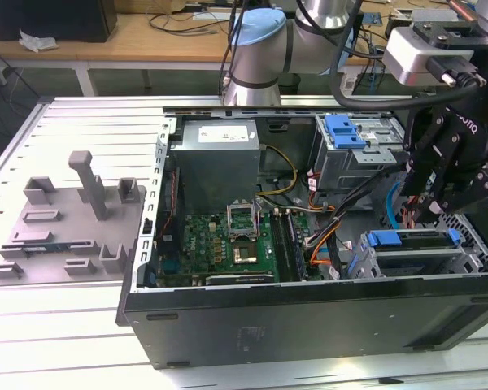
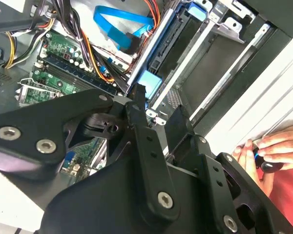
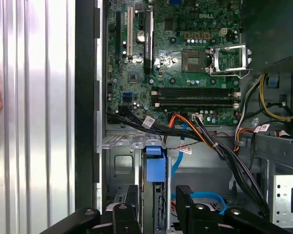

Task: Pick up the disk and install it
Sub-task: 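Insert the disk into the insertion slot, then insert the first disk wire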

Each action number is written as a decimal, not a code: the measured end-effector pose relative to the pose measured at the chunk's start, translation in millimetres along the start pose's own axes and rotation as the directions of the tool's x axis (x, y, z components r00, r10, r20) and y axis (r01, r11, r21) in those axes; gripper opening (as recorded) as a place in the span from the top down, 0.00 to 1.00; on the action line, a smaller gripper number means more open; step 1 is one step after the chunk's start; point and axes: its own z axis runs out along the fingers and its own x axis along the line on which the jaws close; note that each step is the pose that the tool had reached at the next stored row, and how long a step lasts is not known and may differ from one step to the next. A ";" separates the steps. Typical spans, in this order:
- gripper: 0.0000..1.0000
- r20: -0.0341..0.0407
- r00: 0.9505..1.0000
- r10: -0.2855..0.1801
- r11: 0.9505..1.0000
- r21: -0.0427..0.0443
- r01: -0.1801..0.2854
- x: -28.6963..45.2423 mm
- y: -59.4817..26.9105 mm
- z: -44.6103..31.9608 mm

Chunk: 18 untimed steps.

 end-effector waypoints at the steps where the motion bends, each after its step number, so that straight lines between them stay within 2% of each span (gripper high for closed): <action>1: 0.56 0.000 1.000 0.000 1.000 0.000 0.000 0.0 0.0 0.0; 14: 0.56 0.000 1.000 0.000 1.000 0.000 0.000 -0.4 0.0 0.8; 18: 0.56 -0.003 1.000 0.002 1.000 0.000 -0.002 -6.5 -0.1 0.6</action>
